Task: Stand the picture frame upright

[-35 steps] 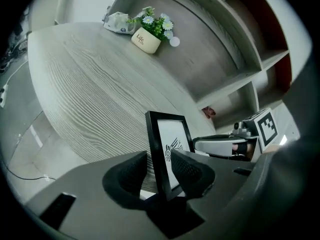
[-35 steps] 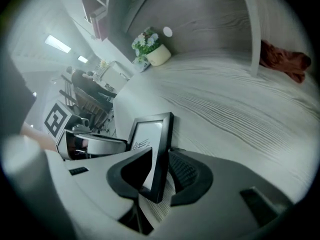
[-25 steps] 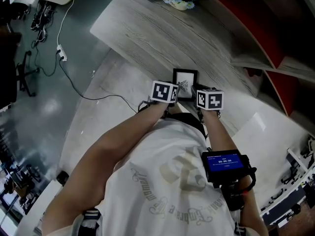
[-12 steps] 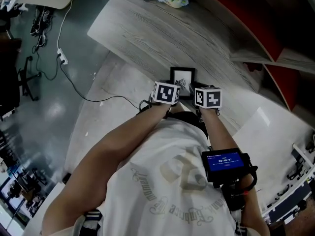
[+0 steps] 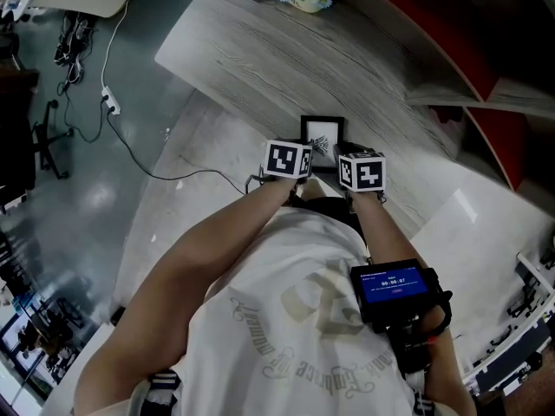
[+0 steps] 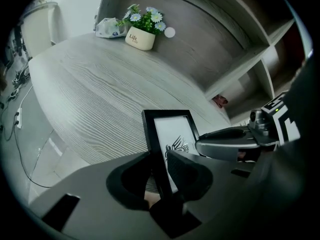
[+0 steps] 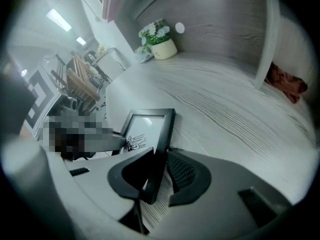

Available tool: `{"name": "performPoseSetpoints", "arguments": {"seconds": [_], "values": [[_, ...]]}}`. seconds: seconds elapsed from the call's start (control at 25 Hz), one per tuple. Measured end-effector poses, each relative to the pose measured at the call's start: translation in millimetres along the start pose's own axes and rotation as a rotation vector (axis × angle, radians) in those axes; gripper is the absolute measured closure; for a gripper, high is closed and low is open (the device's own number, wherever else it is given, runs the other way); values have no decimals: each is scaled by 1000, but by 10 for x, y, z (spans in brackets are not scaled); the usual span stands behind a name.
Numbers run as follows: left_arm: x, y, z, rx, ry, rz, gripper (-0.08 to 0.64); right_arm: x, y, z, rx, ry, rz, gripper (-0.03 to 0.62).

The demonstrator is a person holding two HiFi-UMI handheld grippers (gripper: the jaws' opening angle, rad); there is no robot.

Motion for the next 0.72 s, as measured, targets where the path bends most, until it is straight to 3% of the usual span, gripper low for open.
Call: {"name": "performPoseSetpoints", "arguments": {"seconds": [0.32,0.72], "values": [[-123,45,56,-28,-36,33,469,-91,91,-17,-41,-4,88,509],[88,177,380,-67,-146,134,474,4,452,99,-112,4,262,509]]}}
Point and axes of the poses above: the fingertips, and each gripper's own axes: y backward along the fingers, z to its right, x out of its top, the point moved 3 cm from there along y, backward along the fingers, and after that the axes turned 9 degrees about y, right-handed, at the moved point
